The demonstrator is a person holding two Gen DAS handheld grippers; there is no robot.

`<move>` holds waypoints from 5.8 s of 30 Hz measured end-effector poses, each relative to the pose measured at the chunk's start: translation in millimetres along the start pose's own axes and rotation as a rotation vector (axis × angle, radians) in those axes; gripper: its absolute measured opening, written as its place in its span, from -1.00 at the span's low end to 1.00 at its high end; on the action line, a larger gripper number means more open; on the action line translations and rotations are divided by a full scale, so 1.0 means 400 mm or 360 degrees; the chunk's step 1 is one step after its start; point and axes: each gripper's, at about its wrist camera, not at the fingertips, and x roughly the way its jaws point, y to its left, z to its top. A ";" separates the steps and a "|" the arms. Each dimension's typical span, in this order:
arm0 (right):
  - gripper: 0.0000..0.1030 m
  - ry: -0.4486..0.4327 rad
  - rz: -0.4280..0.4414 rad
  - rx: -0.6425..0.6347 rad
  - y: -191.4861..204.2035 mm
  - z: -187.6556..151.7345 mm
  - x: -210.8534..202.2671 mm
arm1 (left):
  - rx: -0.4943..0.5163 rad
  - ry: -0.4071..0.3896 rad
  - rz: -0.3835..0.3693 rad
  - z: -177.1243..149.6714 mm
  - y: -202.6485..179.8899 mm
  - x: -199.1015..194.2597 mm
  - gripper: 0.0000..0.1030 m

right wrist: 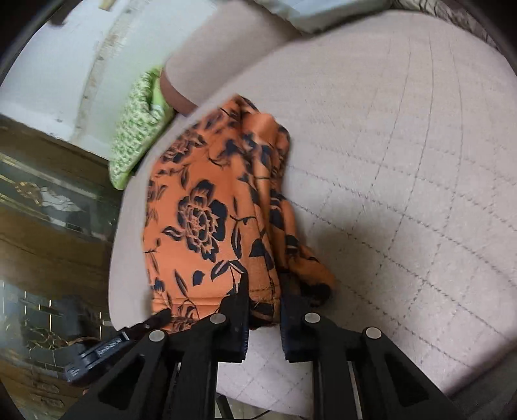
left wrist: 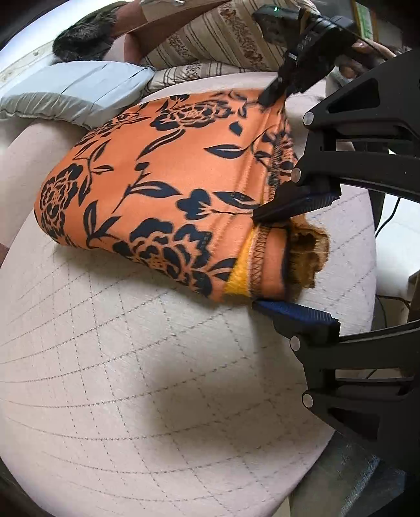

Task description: Fold small clothes

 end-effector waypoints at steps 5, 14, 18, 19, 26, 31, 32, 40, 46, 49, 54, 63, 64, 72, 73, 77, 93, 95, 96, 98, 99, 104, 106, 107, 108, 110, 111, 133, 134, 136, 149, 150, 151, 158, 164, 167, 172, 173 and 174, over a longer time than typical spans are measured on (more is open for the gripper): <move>-0.74 -0.0016 0.0036 0.0024 -0.002 -0.025 -0.007 | 0.0175 -0.0209 -0.0031 0.003 -0.052 -0.100 -0.06; 0.21 -0.0178 0.0164 -0.0148 0.079 0.091 -0.123 | 0.0213 -0.0293 -0.0047 0.200 -0.128 -0.187 0.15; 0.21 0.0008 0.0087 -0.0236 0.143 0.258 -0.008 | 0.0163 -0.0243 -0.0027 0.360 -0.080 -0.130 0.15; 0.21 0.0021 0.0060 -0.0240 0.147 0.288 0.018 | 0.0145 -0.0218 -0.0027 0.407 -0.065 -0.099 0.15; -0.33 0.0135 -0.0021 -0.0244 0.099 0.404 0.201 | -0.0070 -0.0008 -0.0222 0.471 0.001 0.052 0.15; -0.90 0.0150 0.0045 -0.0085 0.042 0.430 0.210 | -0.0121 0.0043 -0.0286 0.474 0.004 0.061 -0.18; -0.91 0.0130 0.0044 -0.0097 0.052 0.431 0.190 | -0.0104 0.0014 -0.0252 0.470 0.000 0.052 -0.22; -0.91 0.0173 -0.0321 -0.0252 0.049 0.417 0.279 | 0.0094 -0.0101 -0.0032 0.452 -0.051 0.064 -0.16; -0.88 -0.0008 -0.0061 -0.0340 0.121 0.368 0.101 | 0.0266 -0.0227 0.0157 0.370 -0.077 -0.020 -0.05; -0.72 -0.0079 0.0014 -0.0303 0.112 0.287 0.013 | 0.0331 -0.0260 0.0206 0.295 -0.076 -0.049 0.19; 0.09 -0.0022 -0.0012 -0.0166 0.052 0.116 -0.010 | 0.0259 -0.0207 0.0170 0.150 -0.024 -0.044 0.19; -0.85 0.0042 -0.0172 -0.0184 0.050 0.029 -0.003 | 0.0134 -0.0166 0.0144 0.062 0.038 -0.023 0.09; -0.85 0.0038 -0.0215 -0.0202 0.050 0.020 -0.001 | 0.0120 -0.0154 0.0145 0.059 0.043 -0.012 0.09; -0.85 0.0016 -0.0300 -0.0206 0.033 -0.016 -0.013 | 0.0240 -0.0343 0.0348 -0.029 -0.019 -0.062 0.08; -0.85 0.0013 -0.0278 -0.0162 0.025 -0.026 -0.026 | 0.0249 -0.0365 0.0368 -0.047 -0.022 -0.071 0.08; -0.85 -0.0007 -0.0188 -0.0062 0.012 -0.076 -0.078 | 0.0315 -0.0464 0.0474 -0.106 -0.047 -0.112 0.09; -0.05 -0.0195 -0.0124 -0.0383 0.212 -0.284 -0.248 | 0.0303 -0.0500 0.0428 -0.269 -0.079 -0.274 0.13; -0.05 -0.0253 -0.0247 -0.0461 0.249 -0.304 -0.277 | 0.0307 -0.0507 0.0438 -0.284 -0.087 -0.300 0.13; -0.05 -0.0266 -0.0273 -0.0480 0.255 -0.310 -0.289 | 0.0319 -0.0541 0.0462 -0.293 -0.095 -0.319 0.13; -0.05 -0.0292 -0.0287 -0.0506 0.273 -0.322 -0.316 | 0.0355 -0.0601 0.0528 -0.307 -0.112 -0.352 0.13; -0.05 -0.0299 -0.0288 -0.0508 0.280 -0.324 -0.326 | 0.0381 -0.0637 0.0549 -0.314 -0.123 -0.371 0.13; -0.05 -0.0399 -0.0242 -0.0512 0.313 -0.329 -0.388 | 0.0409 -0.0740 0.0569 -0.326 -0.158 -0.438 0.13; -0.05 -0.0423 -0.0235 -0.0516 0.330 -0.327 -0.409 | 0.0426 -0.0776 0.0598 -0.327 -0.167 -0.456 0.13; -0.05 -0.0435 -0.0227 -0.0512 0.336 -0.324 -0.416 | 0.0433 -0.0778 0.0596 -0.324 -0.168 -0.464 0.13; -0.05 -0.0453 -0.0225 -0.0506 0.343 -0.325 -0.424 | 0.0417 -0.0785 0.0594 -0.322 -0.168 -0.473 0.13; -0.05 -0.0462 -0.0231 -0.0526 0.357 -0.325 -0.430 | 0.0403 -0.0786 0.0591 -0.318 -0.166 -0.485 0.13; -0.04 -0.0449 -0.0234 -0.0545 0.365 -0.326 -0.426 | 0.0405 -0.0774 0.0598 -0.318 -0.167 -0.487 0.13; -0.04 -0.0434 -0.0460 -0.0582 0.408 -0.349 -0.437 | 0.0399 -0.0746 0.0603 -0.337 -0.188 -0.536 0.13; -0.04 -0.0447 -0.0480 -0.0590 0.411 -0.351 -0.445 | 0.0410 -0.0752 0.0604 -0.338 -0.192 -0.538 0.13; -0.04 -0.0478 -0.0499 -0.0605 0.417 -0.356 -0.461 | 0.0440 -0.0770 0.0601 -0.343 -0.203 -0.545 0.13; -0.04 -0.0537 -0.0509 -0.0677 0.454 -0.381 -0.506 | 0.0470 -0.0821 0.0575 -0.353 -0.219 -0.572 0.13; -0.04 -0.0536 -0.0509 -0.0681 0.455 -0.380 -0.506 | 0.0469 -0.0819 0.0577 -0.354 -0.219 -0.571 0.13; -0.04 -0.0537 -0.0509 -0.0683 0.456 -0.381 -0.506 | 0.0469 -0.0818 0.0577 -0.354 -0.220 -0.570 0.13; -0.04 -0.0536 -0.0520 -0.0700 0.460 -0.373 -0.502 | 0.0477 -0.0795 0.0570 -0.343 -0.223 -0.565 0.13; -0.04 -0.0527 -0.0527 -0.0702 0.459 -0.368 -0.496 | 0.0480 -0.0790 0.0574 -0.339 -0.223 -0.563 0.13; -0.04 -0.0520 -0.0529 -0.0697 0.456 -0.364 -0.493 | 0.0473 -0.0783 0.0572 -0.339 -0.222 -0.560 0.13; -0.04 -0.0518 -0.0535 -0.0691 0.453 -0.360 -0.491 | 0.0471 -0.0782 0.0571 -0.340 -0.222 -0.559 0.13; -0.04 -0.0517 -0.0534 -0.0691 0.452 -0.360 -0.491 | 0.0473 -0.0784 0.0571 -0.339 -0.222 -0.559 0.13; -0.04 -0.0515 -0.0534 -0.0693 0.452 -0.360 -0.490 | 0.0473 -0.0785 0.0573 -0.340 -0.222 -0.559 0.13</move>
